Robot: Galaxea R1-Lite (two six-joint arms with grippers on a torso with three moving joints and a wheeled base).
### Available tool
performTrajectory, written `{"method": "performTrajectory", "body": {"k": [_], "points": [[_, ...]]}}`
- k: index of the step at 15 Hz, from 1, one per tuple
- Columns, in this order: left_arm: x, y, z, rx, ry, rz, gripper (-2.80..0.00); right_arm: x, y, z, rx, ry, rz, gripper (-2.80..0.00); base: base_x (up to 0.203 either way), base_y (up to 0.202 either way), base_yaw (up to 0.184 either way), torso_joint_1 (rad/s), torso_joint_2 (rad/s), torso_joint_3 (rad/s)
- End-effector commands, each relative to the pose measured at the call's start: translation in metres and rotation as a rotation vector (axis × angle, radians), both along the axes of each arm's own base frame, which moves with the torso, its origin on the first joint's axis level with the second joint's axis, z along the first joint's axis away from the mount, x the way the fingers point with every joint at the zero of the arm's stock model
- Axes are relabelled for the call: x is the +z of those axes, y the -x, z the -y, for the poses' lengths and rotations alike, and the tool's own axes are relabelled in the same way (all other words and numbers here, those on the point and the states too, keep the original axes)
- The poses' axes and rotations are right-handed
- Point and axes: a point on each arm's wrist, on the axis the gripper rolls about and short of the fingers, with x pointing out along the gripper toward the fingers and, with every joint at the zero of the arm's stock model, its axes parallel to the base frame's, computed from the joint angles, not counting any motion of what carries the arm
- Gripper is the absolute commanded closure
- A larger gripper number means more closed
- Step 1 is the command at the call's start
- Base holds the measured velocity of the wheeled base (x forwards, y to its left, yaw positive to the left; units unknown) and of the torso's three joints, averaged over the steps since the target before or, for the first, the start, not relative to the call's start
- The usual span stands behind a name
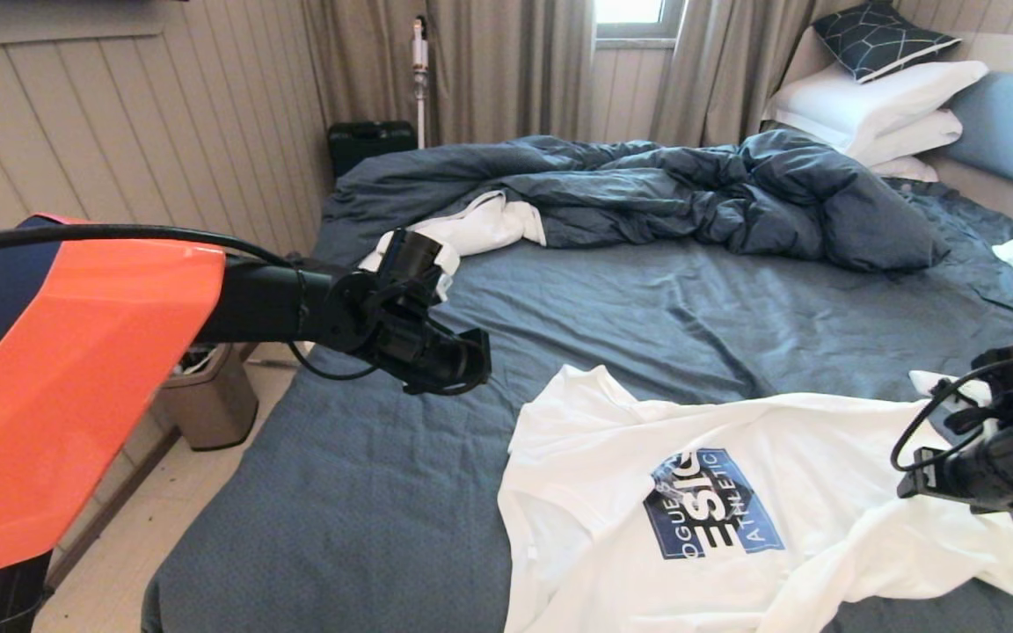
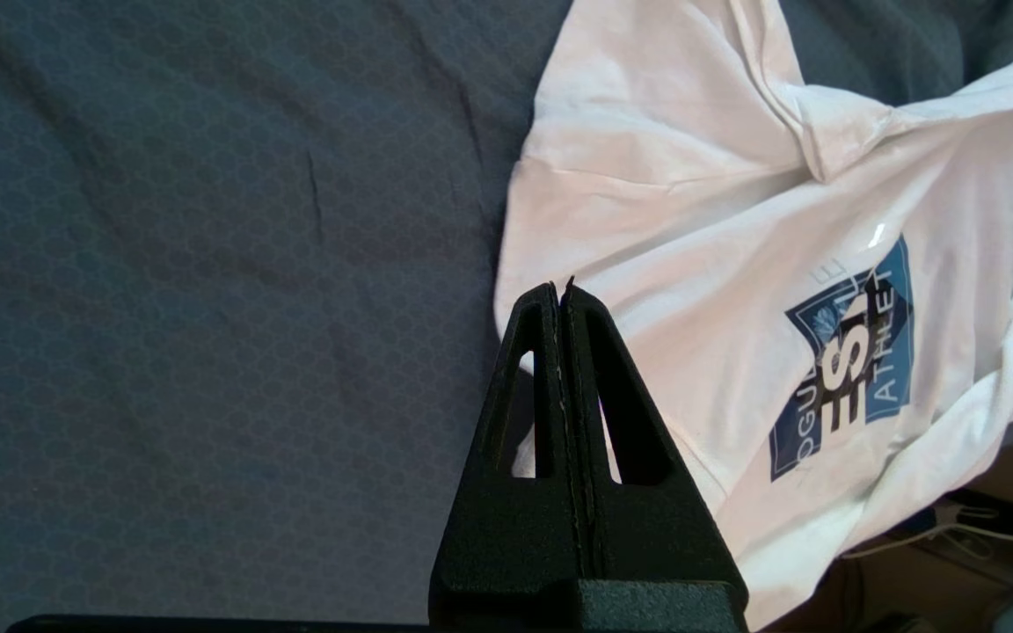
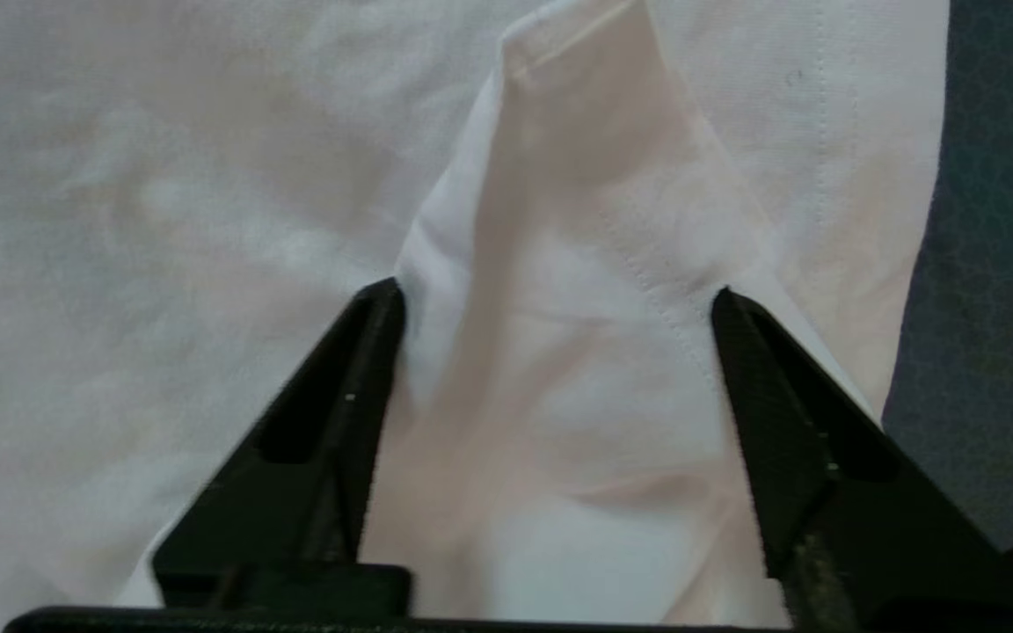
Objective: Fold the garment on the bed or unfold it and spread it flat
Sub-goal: Unford the white T-shirt
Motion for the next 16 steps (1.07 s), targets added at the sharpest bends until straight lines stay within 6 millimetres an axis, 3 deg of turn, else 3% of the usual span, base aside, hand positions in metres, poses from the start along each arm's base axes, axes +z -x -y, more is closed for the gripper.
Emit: {"method": "performTrajectory", "body": {"k": [1, 6, 11, 16], "points": [[0.002, 0.001, 0.0, 0.001, 0.005, 0.0, 0.0, -0.009, -0.002, 0.0, 0.003, -0.006, -0.019, 0.0, 0.0, 0.0, 0.0, 0.0, 0.0, 0.0], [0.005, 0.007, 0.004, -0.011, 0.008, -0.003, 0.0, -0.014, -0.007, -0.009, 0.029, -0.004, -0.022, 0.0, 0.0, 0.0, 0.0, 0.0, 0.0, 0.0], [0.004, 0.01, 0.005, -0.016, 0.007, -0.009, 0.0, -0.006, -0.001, -0.009, 0.02, 0.003, -0.005, 0.0, 0.0, 0.0, 0.0, 0.0, 0.0, 0.0], [0.005, 0.014, 0.007, -0.025, 0.007, -0.01, 0.0, 0.022, 0.033, -0.021, 0.028, 0.03, 0.036, 0.0, 0.0, 0.0, 0.0, 0.0, 0.0, 0.0]]}}
